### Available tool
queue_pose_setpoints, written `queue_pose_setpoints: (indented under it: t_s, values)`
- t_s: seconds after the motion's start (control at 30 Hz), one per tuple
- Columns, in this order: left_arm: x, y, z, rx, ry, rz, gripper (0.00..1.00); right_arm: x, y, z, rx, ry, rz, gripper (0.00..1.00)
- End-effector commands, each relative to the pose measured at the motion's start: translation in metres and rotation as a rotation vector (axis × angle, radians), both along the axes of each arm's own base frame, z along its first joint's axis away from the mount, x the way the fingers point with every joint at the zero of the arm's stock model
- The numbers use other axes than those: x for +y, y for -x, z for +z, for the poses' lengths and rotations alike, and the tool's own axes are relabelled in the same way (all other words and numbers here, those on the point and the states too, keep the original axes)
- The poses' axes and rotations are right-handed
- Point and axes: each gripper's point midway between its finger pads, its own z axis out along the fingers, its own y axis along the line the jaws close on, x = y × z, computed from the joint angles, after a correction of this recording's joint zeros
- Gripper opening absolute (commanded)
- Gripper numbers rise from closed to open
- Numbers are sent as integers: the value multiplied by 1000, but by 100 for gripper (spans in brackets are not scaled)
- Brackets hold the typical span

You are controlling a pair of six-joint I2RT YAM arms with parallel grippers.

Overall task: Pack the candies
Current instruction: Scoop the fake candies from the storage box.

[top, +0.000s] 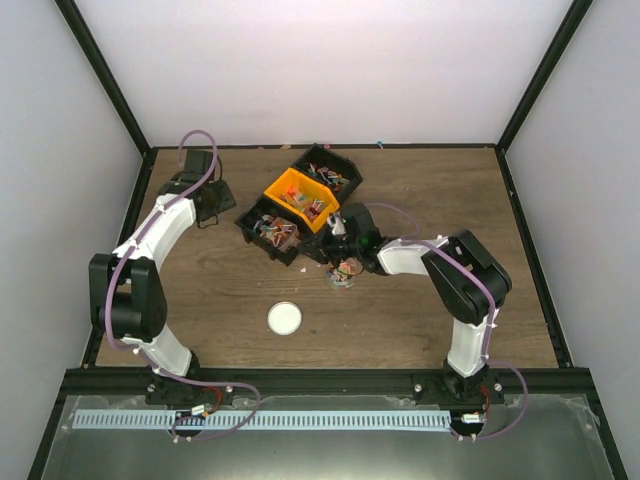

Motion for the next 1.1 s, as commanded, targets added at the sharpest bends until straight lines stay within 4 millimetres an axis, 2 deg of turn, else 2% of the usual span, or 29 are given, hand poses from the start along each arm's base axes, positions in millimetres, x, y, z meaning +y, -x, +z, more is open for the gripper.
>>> queue_pose_setpoints:
  t_s: [0.0, 0.17, 0.37, 0.63, 0.77, 0.87, 0.93, 1.07]
  values:
    - [1, -1, 16, -43, 4, -2, 53, 11, -11, 37, -83, -102, 18, 1]
    - [0, -1, 15, -38, 7, -7, 53, 18, -20, 42, -88, -140, 13, 1]
    - [2, -1, 16, -40, -6, -4, 52, 19, -21, 44, -84, -169, 6, 1]
    - [3, -2, 16, -41, -11, -2, 52, 3, -22, 36, -81, -91, -12, 1]
    - [2, -3, 14, -37, -9, -4, 52, 7, -30, 35, -116, 16, 33, 1]
    - [0, -5, 11, -31, 3, -10, 53, 10, -21, 26, -86, -3, 56, 1]
    - [1, -6, 12, -31, -4, -7, 53, 1, -20, 27, -96, -22, 22, 1]
    - [1, -6, 12, -29, -5, -8, 52, -8, -21, 47, -143, -76, 21, 1]
